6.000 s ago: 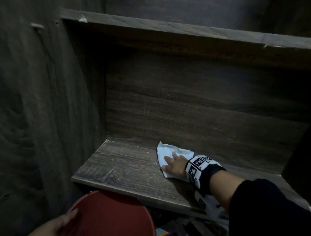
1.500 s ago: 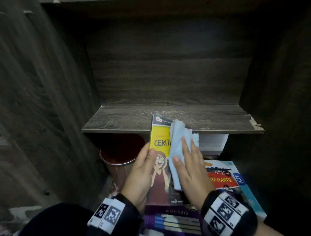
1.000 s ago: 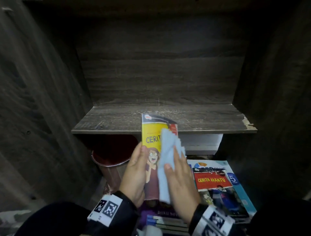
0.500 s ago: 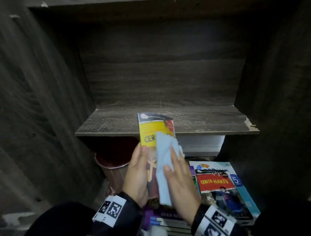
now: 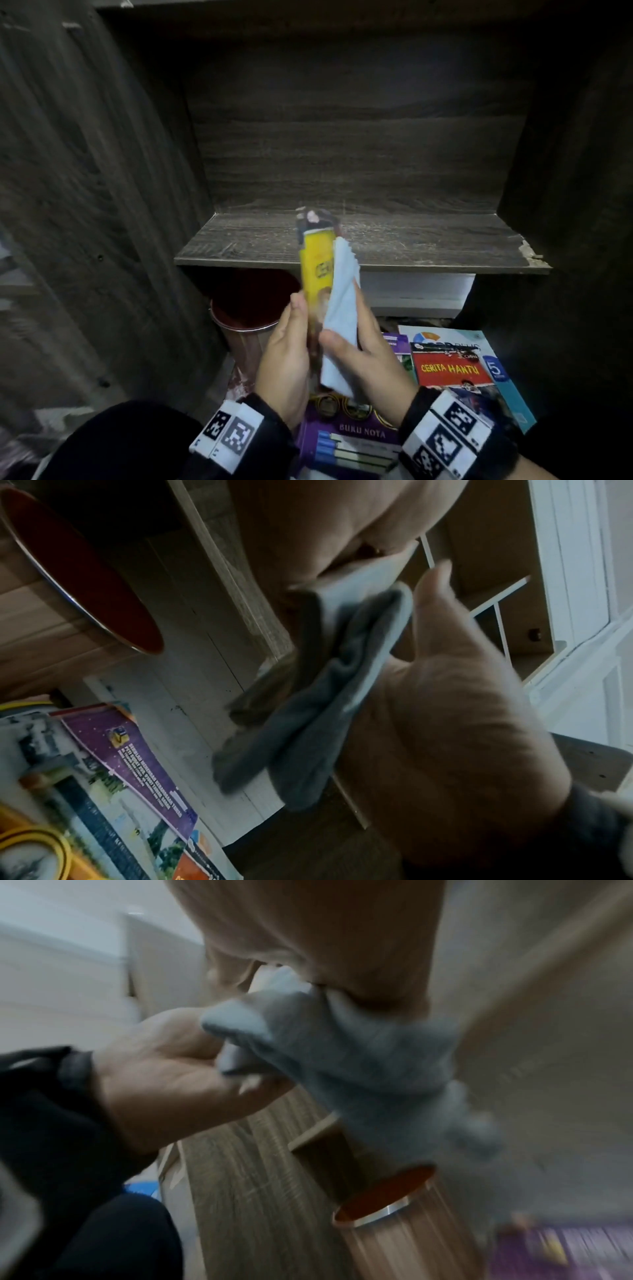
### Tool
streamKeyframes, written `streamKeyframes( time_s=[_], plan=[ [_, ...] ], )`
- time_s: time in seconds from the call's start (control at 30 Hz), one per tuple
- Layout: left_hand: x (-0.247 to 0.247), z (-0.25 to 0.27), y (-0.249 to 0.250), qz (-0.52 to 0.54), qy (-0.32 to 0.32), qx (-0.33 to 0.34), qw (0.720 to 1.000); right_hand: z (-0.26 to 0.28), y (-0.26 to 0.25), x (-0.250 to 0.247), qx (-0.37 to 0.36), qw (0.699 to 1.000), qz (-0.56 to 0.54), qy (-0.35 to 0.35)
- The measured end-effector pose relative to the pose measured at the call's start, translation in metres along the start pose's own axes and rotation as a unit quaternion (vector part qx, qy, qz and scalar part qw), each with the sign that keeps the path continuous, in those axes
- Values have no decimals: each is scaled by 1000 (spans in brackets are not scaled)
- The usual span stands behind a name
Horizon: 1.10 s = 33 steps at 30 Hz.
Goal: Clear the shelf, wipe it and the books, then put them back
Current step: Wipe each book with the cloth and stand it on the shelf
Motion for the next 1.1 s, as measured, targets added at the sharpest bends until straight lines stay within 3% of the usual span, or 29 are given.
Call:
streamKeyframes(
  time_s=[0.1, 0.23, 0.3, 0.37, 0.43, 0.57, 0.67, 0.73, 0.8, 0.87, 0.97, 1.1],
  plan=[
    [3, 6, -4, -110, -44, -12, 993, 1, -13, -11, -15, 996, -81, 21],
    [21, 5, 12, -250, -127, 90, 956, 3, -26, -49, -20, 982, -106, 153],
    [17, -4, 16, -295, -118, 104, 942, 3, -27, -60, -9, 977, -116, 181],
    [1, -18, 20, -256, -58, 84, 961, 1, -25, -64, 9, 973, -156, 168],
    [-21, -29, 18, -157, 23, 5, 987, -1, -26, -64, 23, 967, -214, 134],
    [-25, -33, 14, -5, 3, -91, 996, -2, -34, -82, 4, 958, -256, 131],
    [-14, -27, 4, 7, -27, -99, 995, -2, -21, -97, 9, 968, -158, 194],
    [-10, -25, -7, -11, -25, -89, 996, 2, -11, -93, 45, 978, 11, 202],
    [-2, -22, -9, -16, -27, -55, 998, 6, -2, -69, 73, 954, 265, 120],
    [2, -19, -9, -27, -34, -22, 999, 17, 9, -32, 61, 905, 421, 13],
    [0, -16, -10, -83, -36, 3, 996, 27, 7, 0, 12, 883, 467, -55],
    [9, -7, -19, -136, -79, -6, 988, 6, 6, -43, 39, 887, 458, 46]
  ],
)
Point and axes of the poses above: each hand's wrist, its own z-axis away from the middle knuckle, its own x-axis out of the palm, y = z × x, the point moved 9 cm from there along -z, towards the middle knuckle, and after that the axes turned 8 degrees about z, right-handed, at the moved point
